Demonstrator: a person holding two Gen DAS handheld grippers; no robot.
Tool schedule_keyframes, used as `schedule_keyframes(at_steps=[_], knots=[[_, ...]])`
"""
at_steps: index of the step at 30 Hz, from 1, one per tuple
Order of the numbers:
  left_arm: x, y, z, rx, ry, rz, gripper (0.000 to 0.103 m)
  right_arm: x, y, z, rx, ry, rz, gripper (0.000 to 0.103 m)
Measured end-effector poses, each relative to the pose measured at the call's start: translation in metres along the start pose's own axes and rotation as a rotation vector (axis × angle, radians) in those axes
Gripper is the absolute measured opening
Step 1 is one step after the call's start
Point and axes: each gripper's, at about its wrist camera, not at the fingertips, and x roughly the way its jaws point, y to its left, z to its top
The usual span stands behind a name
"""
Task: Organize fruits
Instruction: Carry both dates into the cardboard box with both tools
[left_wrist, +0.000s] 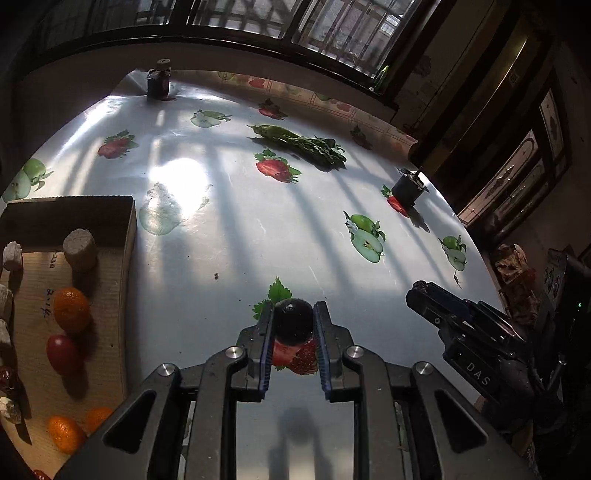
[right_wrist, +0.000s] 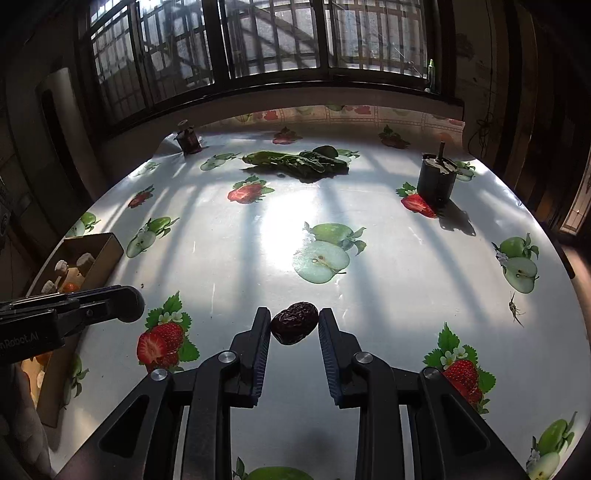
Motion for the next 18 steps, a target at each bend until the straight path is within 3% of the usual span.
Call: schedule_keyframes(at_steps=[5,9,14,18], knots=[[-0.055,0.074,-0.011,-0.083,-0.081,0.146,0.02,-0.005,0.072,0.002,-0.091,-0.001,0.115,0.029],[-0.078,0.13,-0.018,-0.17,-0.096,0.229,0.02,0.002,0.13,0.0,-0.15,0.021,0.203,0.029],[-0.078,0.17,-0.023,-0.217,-0.082,0.277,0.02,0.018,0.197,-0.006,-0.224,0.059,0.287,0.029],[-0.065,0.181,-0.021,-0.226,-0.059,0.289,0.02,0.035,0.235,-0.009,-0.264,0.089,0.307,0.029]])
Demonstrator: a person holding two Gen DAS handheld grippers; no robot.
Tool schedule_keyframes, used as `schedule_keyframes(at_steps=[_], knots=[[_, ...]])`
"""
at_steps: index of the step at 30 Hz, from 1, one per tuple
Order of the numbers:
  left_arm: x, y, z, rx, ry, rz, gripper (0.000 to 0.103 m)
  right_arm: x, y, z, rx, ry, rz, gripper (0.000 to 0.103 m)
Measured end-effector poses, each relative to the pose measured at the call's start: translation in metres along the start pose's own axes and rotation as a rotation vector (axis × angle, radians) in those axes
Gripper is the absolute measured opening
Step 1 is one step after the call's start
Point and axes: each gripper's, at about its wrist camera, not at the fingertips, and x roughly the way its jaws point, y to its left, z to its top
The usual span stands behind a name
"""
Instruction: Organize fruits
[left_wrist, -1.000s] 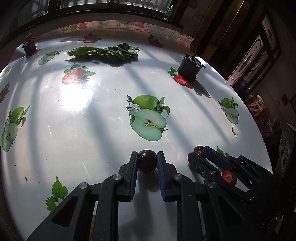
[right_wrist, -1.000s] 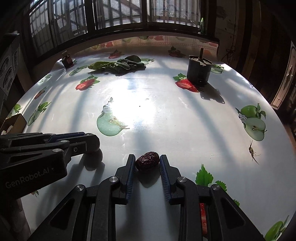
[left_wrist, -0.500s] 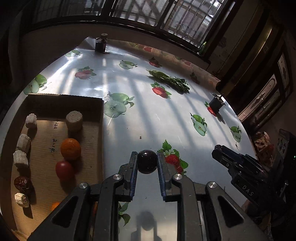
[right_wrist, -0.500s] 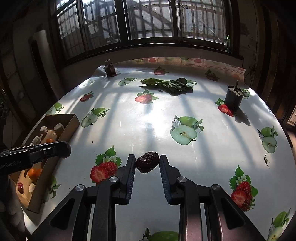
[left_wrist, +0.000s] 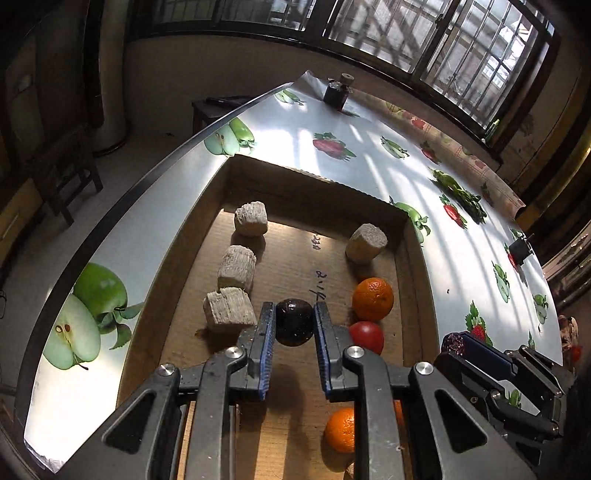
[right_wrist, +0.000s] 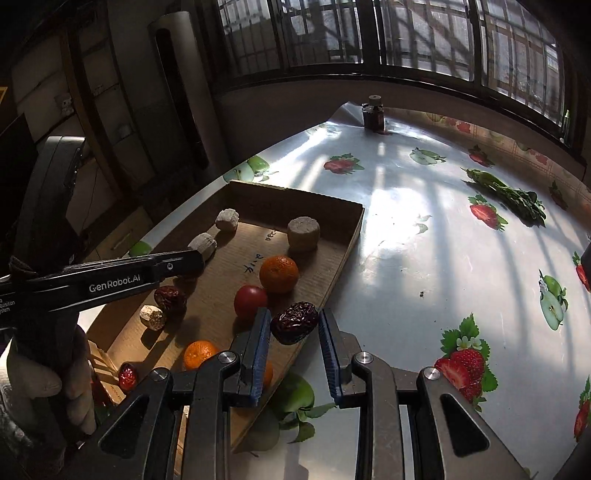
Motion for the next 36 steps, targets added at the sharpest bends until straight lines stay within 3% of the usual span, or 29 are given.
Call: schedule_keyframes(at_steps=[9,12,14,16,20,24,26,28,30,31,34,36], knots=[[0.01,0.004,0.0,-0.019,0.006,-0.001,0.021,0.033,0.012,0.002,-0.013,0.039,-0.015,0.03],[0.008,0.006,-0.001,-0.028,0.007,-0.009,0.03,0.035,0.014,0.003,-0.027,0.038,-0.034,0.03],[0.006,0.005,-0.002,-0.028,0.0,-0.001,0.041,0.034,0.015,0.003,-0.033,0.032,-0.035,0.038],[0.002,0.003,-0.004,-0.024,-0.014,0.018,0.048,0.031,0.015,0.002,-0.033,0.02,-0.038,0.053],[-0.012,0.001,-0.009,-0.031,-0.054,0.023,0.048,0.014,0.013,0.002,-0.02,-0.015,-0.05,0.054],[-0.047,-0.006,-0.019,-0.025,-0.181,0.124,0.054,-0.017,0.004,-0.005,0.034,-0.082,-0.072,0.06],[-0.07,-0.013,-0.028,-0.016,-0.283,0.246,0.068,-0.033,0.0,-0.013,0.059,-0.12,-0.096,0.065],[-0.096,-0.023,-0.04,-0.011,-0.401,0.398,0.091,-0.047,-0.003,-0.021,0.084,-0.149,-0.114,0.067],[-0.12,-0.032,-0.052,-0.011,-0.508,0.502,0.103,-0.058,-0.005,-0.03,0.102,-0.172,-0.129,0.068],[-0.132,-0.034,-0.06,-0.019,-0.555,0.535,0.103,-0.064,-0.006,-0.035,0.111,-0.185,-0.138,0.069],[-0.153,-0.033,-0.082,-0.081,-0.645,0.552,0.103,-0.077,-0.006,-0.05,0.125,-0.214,-0.156,0.074],[-0.156,-0.032,-0.085,-0.098,-0.635,0.515,0.103,-0.081,-0.005,-0.058,0.132,-0.218,-0.165,0.076]])
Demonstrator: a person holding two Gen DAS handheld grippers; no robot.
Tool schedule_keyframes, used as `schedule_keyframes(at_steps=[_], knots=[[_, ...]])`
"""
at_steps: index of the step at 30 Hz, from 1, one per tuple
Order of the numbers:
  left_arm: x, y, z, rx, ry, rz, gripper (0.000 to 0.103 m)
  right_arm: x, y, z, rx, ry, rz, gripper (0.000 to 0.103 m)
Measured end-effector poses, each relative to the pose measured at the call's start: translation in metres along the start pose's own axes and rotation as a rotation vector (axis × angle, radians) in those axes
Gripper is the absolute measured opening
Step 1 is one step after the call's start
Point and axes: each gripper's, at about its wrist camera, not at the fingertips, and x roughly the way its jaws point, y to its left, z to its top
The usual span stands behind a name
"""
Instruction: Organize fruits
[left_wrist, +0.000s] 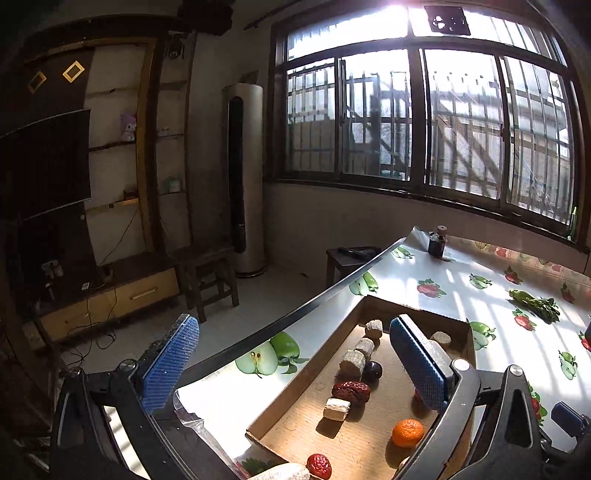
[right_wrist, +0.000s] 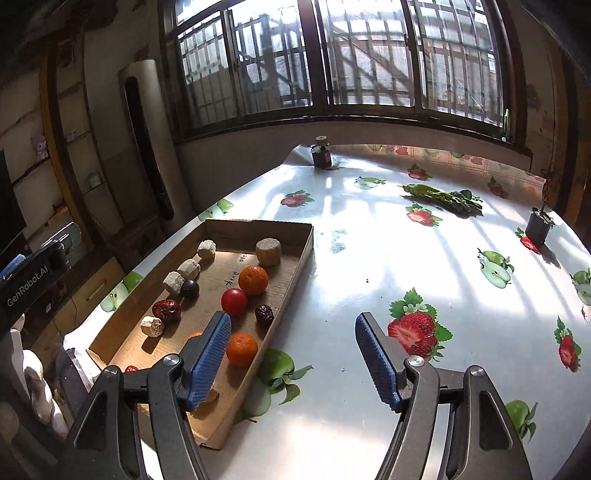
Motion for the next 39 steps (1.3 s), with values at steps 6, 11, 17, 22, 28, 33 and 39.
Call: schedule_keyframes(at_steps=[6,11,17,22,28,33,39], knots=[[0.001,-0.003,-0.009,0.022,0.135,-0.093,0.103,-0.005,0.001,-0.017,-0.003,0.026,-0.009,0.078],[0.004,-0.006,-0.017,0.031,0.194,-0.126,0.103,-0.008,0.002,-0.026,-0.012,0.033,-0.023,0.079],[0.003,-0.011,-0.026,0.047,0.231,-0.147,0.103,-0.009,0.007,-0.031,-0.038,0.037,-0.034,0.082],[0.007,-0.013,-0.03,0.055,0.254,-0.161,0.103,-0.008,0.02,-0.035,-0.093,0.037,-0.042,0.083],[0.012,-0.014,-0.034,0.057,0.279,-0.166,0.103,-0.004,0.032,-0.039,-0.14,0.039,-0.043,0.084],[0.015,-0.015,-0.036,0.06,0.295,-0.169,0.103,-0.001,0.036,-0.042,-0.153,0.046,-0.039,0.084],[0.014,-0.017,-0.038,0.069,0.299,-0.174,0.103,0.002,0.036,-0.043,-0.145,0.057,-0.035,0.084]])
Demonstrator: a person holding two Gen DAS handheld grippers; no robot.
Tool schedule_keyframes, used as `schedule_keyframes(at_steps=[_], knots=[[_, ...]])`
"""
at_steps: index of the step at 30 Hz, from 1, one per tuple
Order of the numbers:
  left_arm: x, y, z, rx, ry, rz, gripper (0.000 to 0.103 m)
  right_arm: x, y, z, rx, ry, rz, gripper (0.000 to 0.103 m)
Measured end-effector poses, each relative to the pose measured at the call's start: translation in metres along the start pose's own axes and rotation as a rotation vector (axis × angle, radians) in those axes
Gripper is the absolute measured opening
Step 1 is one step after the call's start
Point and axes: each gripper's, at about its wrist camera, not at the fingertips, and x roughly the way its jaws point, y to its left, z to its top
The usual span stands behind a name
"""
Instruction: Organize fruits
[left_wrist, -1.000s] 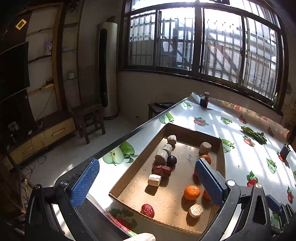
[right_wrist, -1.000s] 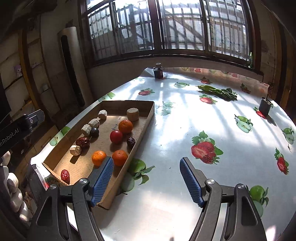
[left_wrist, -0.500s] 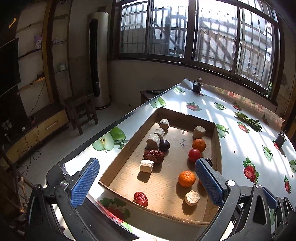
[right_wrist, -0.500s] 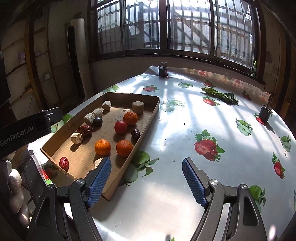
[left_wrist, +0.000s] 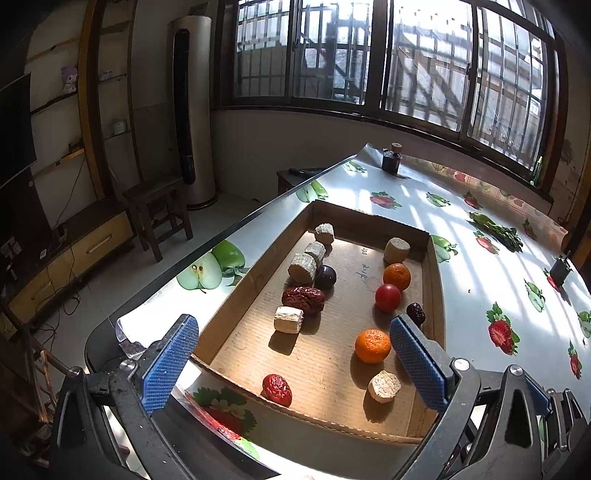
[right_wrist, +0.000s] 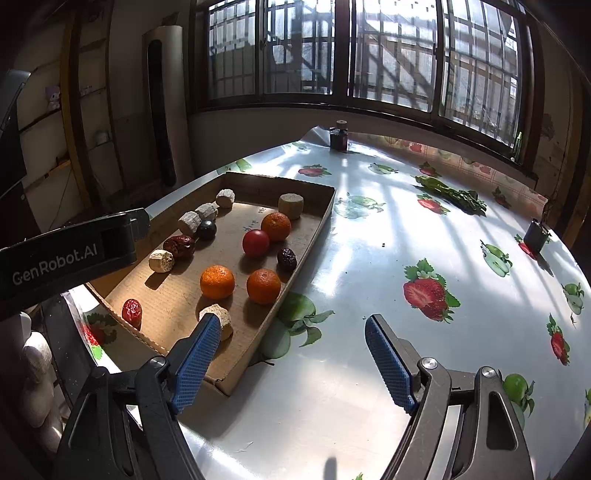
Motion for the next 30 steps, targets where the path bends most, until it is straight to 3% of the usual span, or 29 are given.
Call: schedule_keyframes(at_steps=[30], knots=[[0.0031,-0.0048,-0.0041,0.007,0.014,-0.001,0.103,0.0061,0.0029,-0.0025,-0.009,0.017,0.008,0.085]])
